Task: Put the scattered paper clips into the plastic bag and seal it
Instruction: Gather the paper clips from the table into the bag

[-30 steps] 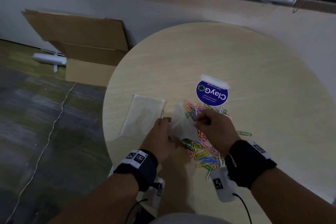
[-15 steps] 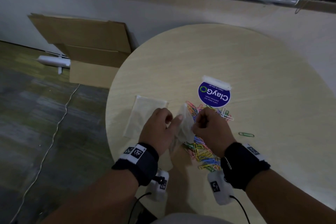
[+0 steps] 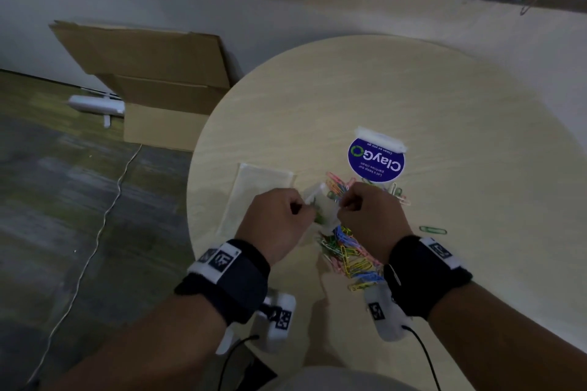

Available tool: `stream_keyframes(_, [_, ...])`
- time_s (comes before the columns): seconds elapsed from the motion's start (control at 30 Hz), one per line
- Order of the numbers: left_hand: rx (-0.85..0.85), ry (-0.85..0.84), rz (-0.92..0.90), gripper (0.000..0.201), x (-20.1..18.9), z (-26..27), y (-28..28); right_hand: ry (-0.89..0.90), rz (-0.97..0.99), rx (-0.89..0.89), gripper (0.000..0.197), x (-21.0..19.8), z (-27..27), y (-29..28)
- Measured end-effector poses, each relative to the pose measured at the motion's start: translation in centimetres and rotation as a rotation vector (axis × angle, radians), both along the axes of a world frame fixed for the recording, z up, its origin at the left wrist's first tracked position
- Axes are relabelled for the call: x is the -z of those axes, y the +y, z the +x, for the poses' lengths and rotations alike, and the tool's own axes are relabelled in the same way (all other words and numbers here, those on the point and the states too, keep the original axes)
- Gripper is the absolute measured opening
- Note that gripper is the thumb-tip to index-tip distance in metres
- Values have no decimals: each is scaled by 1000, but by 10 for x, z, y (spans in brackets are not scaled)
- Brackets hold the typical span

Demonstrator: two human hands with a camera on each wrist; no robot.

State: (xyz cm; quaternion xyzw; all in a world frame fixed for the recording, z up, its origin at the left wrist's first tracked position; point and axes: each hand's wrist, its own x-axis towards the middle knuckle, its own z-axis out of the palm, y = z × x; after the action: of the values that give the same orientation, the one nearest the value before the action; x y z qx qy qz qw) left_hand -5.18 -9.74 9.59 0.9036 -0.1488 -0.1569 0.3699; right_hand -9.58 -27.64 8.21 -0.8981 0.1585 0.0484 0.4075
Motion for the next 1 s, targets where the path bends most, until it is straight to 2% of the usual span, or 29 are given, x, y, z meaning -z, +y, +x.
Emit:
stream_keyframes(0.1, [-53, -8, -155, 27, 10, 2, -1, -19, 26, 35, 3, 1, 2, -3])
stream_keyframes(0.17, [-120, 82, -296, 31, 21, 7, 3, -22, 68, 23, 3, 3, 3, -5])
stream_keyframes(0.2, [-78, 172, -305, 52, 25, 9, 4, -20, 79, 14, 4, 4, 4, -6])
stream_keyframes(0.23, [10, 239, -239, 78, 30, 10, 5, -14, 85, 9, 4, 7, 4, -7])
stream_keyframes(0.27, [117, 258, -123, 98, 34, 10, 4, -12, 99, 12, 5, 9, 4, -8])
stream_keyframes(0.3, [212, 235, -28, 109, 35, 10, 2, -11, 119, 9, 4, 12, 5, -9])
stream_keyframes(0.33, [260, 196, 46, 107, 37, 10, 0, -9, 149, -1, 4, 13, 5, -10])
stream_keyframes(0.4, [230, 136, 137, 89, 44, 11, 1, -1, 211, -10, 6, 14, -1, -15])
stream_keyframes(0.5, [130, 145, 101, 76, 59, 10, 11, 14, 162, -13, 17, 15, -32, -41])
stream_keyframes(0.53, [116, 142, 94, 72, 61, 9, 15, 65, 78, -65, 18, 18, -47, -51])
stream_keyframes(0.63, [82, 136, 81, 53, 68, 4, 23, 424, -240, -299, 23, 32, -102, -69])
stream_keyframes(0.7, [59, 138, 82, 47, 71, 2, 26, 559, -281, -393, 24, 44, -128, -66])
stream_keyframes(0.8, [30, 155, 65, 47, 75, 0, 27, 497, -232, -421, 23, 62, -134, -50])
stream_keyframes(0.9, [10, 174, 15, 45, 77, 0, 28, 316, -329, -325, 17, 80, -110, -42])
stream_keyframes(1.0, [11, 178, -3, 37, 79, -1, 28, 172, -383, -273, 13, 80, -90, -55])
